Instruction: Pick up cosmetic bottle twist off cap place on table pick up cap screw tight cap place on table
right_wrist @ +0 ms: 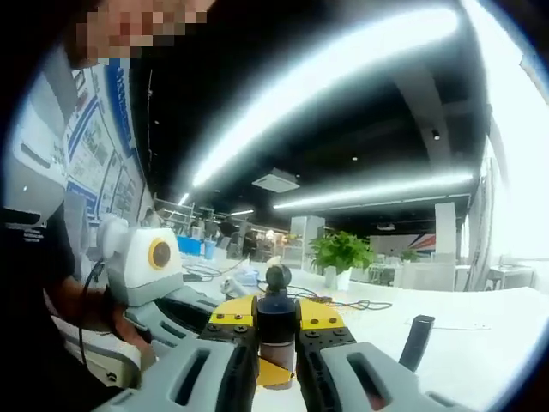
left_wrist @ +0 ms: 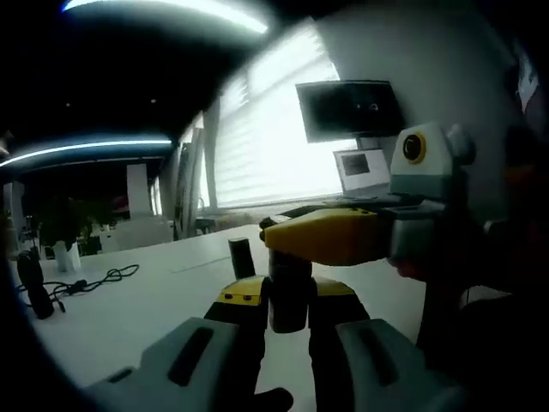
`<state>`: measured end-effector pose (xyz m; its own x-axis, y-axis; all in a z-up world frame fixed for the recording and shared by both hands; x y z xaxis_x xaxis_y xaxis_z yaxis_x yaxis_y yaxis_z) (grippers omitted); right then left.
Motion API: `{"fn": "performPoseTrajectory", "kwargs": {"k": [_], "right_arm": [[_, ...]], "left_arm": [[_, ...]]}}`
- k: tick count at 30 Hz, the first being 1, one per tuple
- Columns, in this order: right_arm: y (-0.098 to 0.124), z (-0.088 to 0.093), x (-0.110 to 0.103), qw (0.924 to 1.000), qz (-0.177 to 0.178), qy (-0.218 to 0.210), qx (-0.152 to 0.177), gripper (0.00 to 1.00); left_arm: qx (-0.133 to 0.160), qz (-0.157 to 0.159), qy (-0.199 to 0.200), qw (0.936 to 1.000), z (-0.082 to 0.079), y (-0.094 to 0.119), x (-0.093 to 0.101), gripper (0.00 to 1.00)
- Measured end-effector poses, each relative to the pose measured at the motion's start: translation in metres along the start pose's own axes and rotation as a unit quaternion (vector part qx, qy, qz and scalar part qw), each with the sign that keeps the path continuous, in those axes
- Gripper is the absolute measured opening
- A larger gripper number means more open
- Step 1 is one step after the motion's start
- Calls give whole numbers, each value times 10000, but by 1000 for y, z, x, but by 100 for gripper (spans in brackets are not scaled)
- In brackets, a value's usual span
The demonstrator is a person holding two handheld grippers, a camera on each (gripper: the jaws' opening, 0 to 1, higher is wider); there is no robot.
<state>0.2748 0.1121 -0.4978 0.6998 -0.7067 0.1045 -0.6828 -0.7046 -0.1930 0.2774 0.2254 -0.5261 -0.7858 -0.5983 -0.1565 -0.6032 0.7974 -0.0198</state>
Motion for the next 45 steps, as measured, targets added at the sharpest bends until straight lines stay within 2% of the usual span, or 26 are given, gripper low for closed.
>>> {"fn": "performPoseTrajectory", "kwargs": {"k": [12,23,26,29,33,41,45], "right_arm": [[2,3,2,9986,-392,-318,-174,11],[6,3,3,9956,-766,-449,-298,11],[6,3,2,9939,-920,-506,-343,11],[7,2,2,9921,-1053,-562,-375,11],[7,3,2,9896,-1212,-642,-434,11],[10,4,-1,9830,-1599,-730,-531,11],[11,3,-1,9798,-1761,-776,-551,11]], "left_arm": [[-43,489,-117,9987,3,3,-1,8],[-9,1106,128,9938,6,5,-2,8],[35,1423,313,9893,7,7,-2,8],[71,1608,424,9860,8,8,-3,8],[53,1794,468,9826,9,9,-3,8],[78,2298,654,9710,12,10,-2,8],[69,2497,610,9664,11,10,0,8]]}}
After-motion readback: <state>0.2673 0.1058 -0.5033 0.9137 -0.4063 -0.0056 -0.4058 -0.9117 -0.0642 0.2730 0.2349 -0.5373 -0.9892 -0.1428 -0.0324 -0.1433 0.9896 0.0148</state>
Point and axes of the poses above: the point that each gripper's makers call its tool centre point, and the gripper's own axes: y roughly backward along the fingers, x roughly to its right, z roughly out of its underside, the point moved 8 cm from there along y, roughly backward along the fingers, and after that the axes turned 6 degrees about z, right-handed, at the moved point
